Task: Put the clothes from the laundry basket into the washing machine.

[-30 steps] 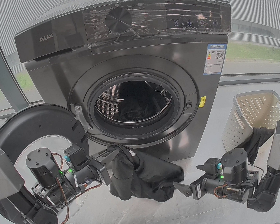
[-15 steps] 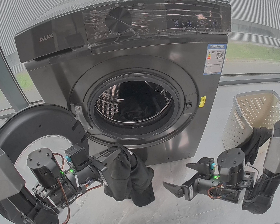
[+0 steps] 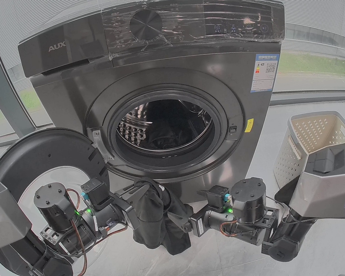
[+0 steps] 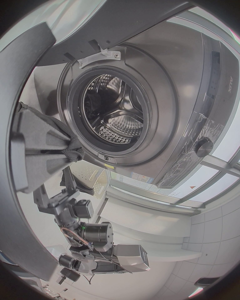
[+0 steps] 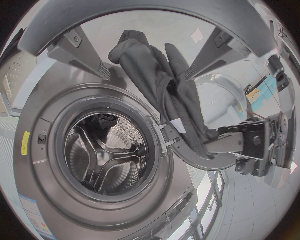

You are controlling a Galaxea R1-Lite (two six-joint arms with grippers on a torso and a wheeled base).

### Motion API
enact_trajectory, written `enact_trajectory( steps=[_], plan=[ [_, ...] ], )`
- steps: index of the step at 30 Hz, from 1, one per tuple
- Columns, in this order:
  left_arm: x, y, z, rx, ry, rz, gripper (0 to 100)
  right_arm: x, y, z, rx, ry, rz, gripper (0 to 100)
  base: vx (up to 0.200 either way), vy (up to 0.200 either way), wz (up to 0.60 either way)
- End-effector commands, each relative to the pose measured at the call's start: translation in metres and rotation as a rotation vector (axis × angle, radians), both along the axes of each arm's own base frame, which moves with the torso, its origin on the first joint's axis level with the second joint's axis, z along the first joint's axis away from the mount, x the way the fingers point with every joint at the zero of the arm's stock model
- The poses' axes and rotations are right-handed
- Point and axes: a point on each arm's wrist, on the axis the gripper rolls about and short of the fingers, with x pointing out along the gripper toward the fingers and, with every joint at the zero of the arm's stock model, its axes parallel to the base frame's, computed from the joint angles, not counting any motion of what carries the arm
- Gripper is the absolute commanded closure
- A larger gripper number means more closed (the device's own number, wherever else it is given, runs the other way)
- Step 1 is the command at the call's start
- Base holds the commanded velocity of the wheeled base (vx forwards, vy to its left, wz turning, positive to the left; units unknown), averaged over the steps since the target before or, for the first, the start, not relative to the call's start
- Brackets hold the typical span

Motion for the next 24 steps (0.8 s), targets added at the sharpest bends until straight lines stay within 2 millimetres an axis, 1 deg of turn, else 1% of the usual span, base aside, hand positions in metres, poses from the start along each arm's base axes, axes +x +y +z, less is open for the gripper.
enact_trajectory(
  steps=[1,4,7,9,11,12,16,17,18,19,20,24],
  plan=[
    [0.0,0.0,0.0,-0.001,-0.001,-0.003,100,0.019,0.012,-0.021,-0.018,0.003,-0.011,0,0.0,0.0,0.0],
    [0.0,0.0,0.001,-0.002,-0.003,-0.005,100,0.027,0.021,-0.016,-0.009,-0.007,-0.017,0,0.0,0.0,0.0],
    [-0.001,0.0,0.0,-0.001,-0.001,-0.006,100,0.037,0.026,-0.017,-0.006,-0.012,-0.031,0,0.0,0.0,0.0],
    [-0.001,0.0,0.0,-0.001,-0.001,-0.008,100,0.047,0.025,-0.024,-0.012,-0.01,-0.06,0,0.0,0.0,0.0],
    [-0.001,0.0,0.0,-0.001,-0.001,-0.008,100,0.049,0.025,-0.027,-0.016,-0.009,-0.074,0,0.0,0.0,0.0],
    [-0.001,0.0,0.0,-0.001,-0.001,-0.008,100,0.053,0.021,-0.032,-0.028,-0.003,-0.11,0,0.0,0.0,0.0],
    [0.0,0.001,0.0,0.0,-0.002,-0.005,100,0.055,0.002,-0.034,-0.053,0.019,-0.15,0,0.0,0.0,0.0],
    [0.001,0.001,0.0,0.001,0.0,-0.003,100,0.056,-0.002,-0.032,-0.054,0.018,-0.159,0,0.0,0.0,0.0],
    [0.001,0.001,0.0,0.001,0.0,-0.003,100,0.056,-0.002,-0.032,-0.054,0.018,-0.159,0,0.0,0.0,0.0],
    [0.001,0.001,0.0,0.0,-0.002,-0.003,100,0.057,-0.013,-0.027,-0.065,0.016,-0.178,0,0.0,0.0,0.0],
    [0.001,0.002,0.0,-0.001,-0.003,-0.003,100,0.057,-0.019,-0.025,-0.071,0.02,-0.19,0,0.0,0.0,0.0],
    [0.0,0.002,0.001,-0.001,-0.003,-0.005,100,0.062,-0.029,-0.021,-0.07,0.017,-0.218,0,0.0,0.0,0.0]
  ],
)
